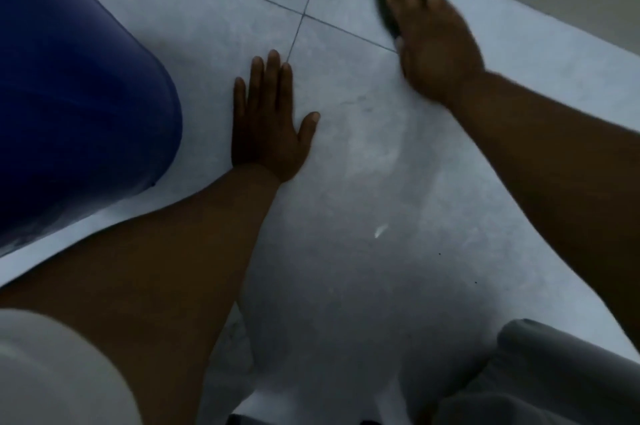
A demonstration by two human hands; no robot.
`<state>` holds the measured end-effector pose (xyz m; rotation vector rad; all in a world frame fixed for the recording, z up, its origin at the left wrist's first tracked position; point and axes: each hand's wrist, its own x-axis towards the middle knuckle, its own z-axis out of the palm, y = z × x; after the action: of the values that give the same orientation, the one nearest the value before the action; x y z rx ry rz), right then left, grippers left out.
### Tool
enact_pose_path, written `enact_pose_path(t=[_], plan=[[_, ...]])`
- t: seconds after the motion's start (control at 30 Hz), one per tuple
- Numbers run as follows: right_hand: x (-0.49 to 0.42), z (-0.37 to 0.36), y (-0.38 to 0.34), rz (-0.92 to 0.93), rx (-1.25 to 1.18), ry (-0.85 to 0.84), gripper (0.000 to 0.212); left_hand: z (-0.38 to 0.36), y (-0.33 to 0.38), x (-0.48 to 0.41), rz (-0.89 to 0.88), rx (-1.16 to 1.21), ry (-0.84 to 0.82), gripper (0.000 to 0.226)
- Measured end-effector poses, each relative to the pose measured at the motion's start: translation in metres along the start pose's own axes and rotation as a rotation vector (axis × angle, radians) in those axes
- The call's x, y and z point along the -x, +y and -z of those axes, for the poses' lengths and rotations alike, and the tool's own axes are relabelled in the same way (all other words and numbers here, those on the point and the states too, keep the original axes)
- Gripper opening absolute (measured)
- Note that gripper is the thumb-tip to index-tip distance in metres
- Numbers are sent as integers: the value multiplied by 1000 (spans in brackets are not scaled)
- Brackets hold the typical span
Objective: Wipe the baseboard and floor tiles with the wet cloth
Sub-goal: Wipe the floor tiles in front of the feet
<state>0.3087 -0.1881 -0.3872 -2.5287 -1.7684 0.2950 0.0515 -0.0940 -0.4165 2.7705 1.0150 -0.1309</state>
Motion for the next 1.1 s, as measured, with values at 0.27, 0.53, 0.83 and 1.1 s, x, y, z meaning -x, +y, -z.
enact_pose_path(t=[0.27,0.53,0.83,1.1], plan=[[-64,7,-66,128,-57,-108,58,4,0,-2,34,52,12,70],[7,12,1,40,-132,-79,46,-3,0,-2,115,12,58,62],[31,-18,-85,-25,-25,-36,62,0,-1,-2,121,132,129,57],[162,-27,-13,541,-5,-173,51,-6,-2,-1,136,206,226,53]])
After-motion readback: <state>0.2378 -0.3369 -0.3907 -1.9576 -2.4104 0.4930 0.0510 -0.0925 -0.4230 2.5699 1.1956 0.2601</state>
